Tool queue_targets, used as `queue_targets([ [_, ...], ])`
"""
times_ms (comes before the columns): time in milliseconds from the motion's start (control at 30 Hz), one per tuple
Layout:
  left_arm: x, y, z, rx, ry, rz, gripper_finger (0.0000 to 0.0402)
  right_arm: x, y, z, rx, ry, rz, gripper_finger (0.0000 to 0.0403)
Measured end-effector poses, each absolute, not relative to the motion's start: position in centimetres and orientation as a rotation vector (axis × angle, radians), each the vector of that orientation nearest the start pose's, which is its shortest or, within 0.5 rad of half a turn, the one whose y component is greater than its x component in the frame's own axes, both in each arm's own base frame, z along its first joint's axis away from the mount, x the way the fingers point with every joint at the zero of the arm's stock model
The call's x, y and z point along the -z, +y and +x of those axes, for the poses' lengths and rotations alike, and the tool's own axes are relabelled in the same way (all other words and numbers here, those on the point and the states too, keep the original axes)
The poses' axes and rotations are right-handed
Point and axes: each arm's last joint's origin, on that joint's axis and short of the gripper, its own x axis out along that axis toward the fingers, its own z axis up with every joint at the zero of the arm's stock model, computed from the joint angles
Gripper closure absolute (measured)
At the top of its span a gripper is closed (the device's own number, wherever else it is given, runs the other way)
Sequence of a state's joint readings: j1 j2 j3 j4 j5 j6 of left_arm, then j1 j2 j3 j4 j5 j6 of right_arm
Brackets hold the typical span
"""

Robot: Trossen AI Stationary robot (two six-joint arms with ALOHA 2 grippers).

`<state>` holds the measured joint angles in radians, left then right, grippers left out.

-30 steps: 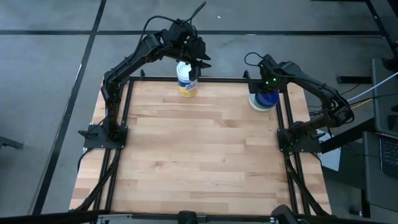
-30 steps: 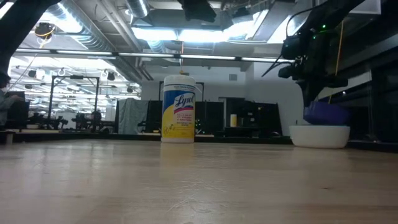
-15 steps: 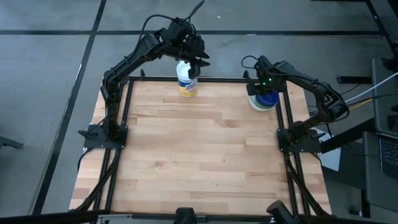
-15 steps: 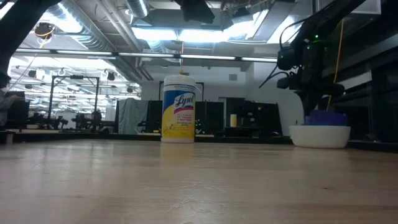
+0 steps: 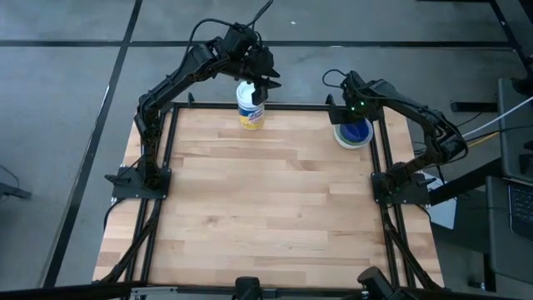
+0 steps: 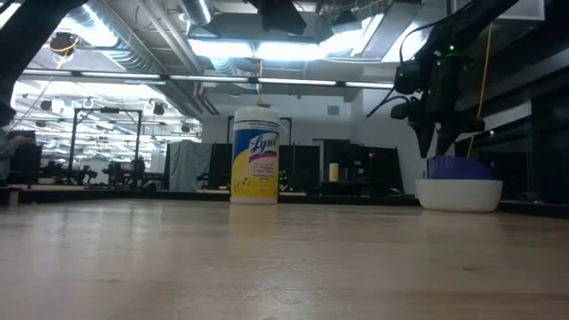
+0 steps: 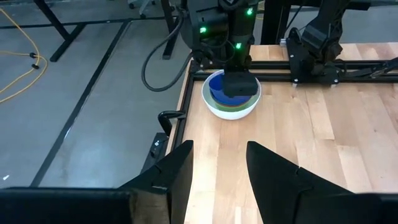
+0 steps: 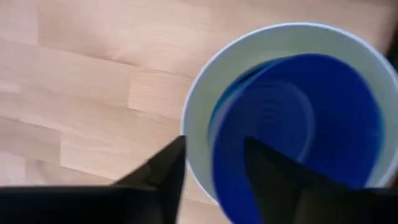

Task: Nest bowls inside each other
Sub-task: Return to Home Position

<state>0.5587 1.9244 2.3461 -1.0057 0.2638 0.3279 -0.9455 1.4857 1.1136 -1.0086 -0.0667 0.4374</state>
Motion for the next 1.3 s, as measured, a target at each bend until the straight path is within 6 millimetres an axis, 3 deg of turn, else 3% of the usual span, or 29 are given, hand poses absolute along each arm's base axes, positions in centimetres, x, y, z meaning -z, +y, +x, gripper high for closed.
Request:
queue_targets([
  [167, -45.3, 20.0, 33.5, -0.195, 0.576, 0.083, 0.0256, -24.2, -21.5, 15.6, 1.043, 1.095, 1.031, 0.0163],
  [300, -45.3, 20.0, 33.5, -0.195, 0.576, 0.083, 0.0256, -24.2, -21.5, 15.5, 1.087, 1.112, 1.023, 0.0140],
  [733, -45.3, 20.0, 33.5, -0.195, 0.576, 0.083, 0.0256, -24.1, -20.9, 14.8, 1.146, 1.254, 0.924, 0.0246],
  [967, -45.3, 20.0, 33.5, -0.192, 0.576, 0.090, 0.0256, -24.1, -20.8, 14.9, 1.120, 1.242, 0.955, 0.0245],
  [1133, -45.4, 20.1, 33.6, -0.194, 0.568, 0.095, 0.0256, -25.8, -20.7, 16.0, 0.995, 1.058, 1.015, 0.0216],
  [1300, -46.2, 20.5, 33.8, -0.217, 0.481, 0.128, 0.0256, -30.9, -20.4, 19.6, 0.784, 0.623, 0.923, 0.0200],
])
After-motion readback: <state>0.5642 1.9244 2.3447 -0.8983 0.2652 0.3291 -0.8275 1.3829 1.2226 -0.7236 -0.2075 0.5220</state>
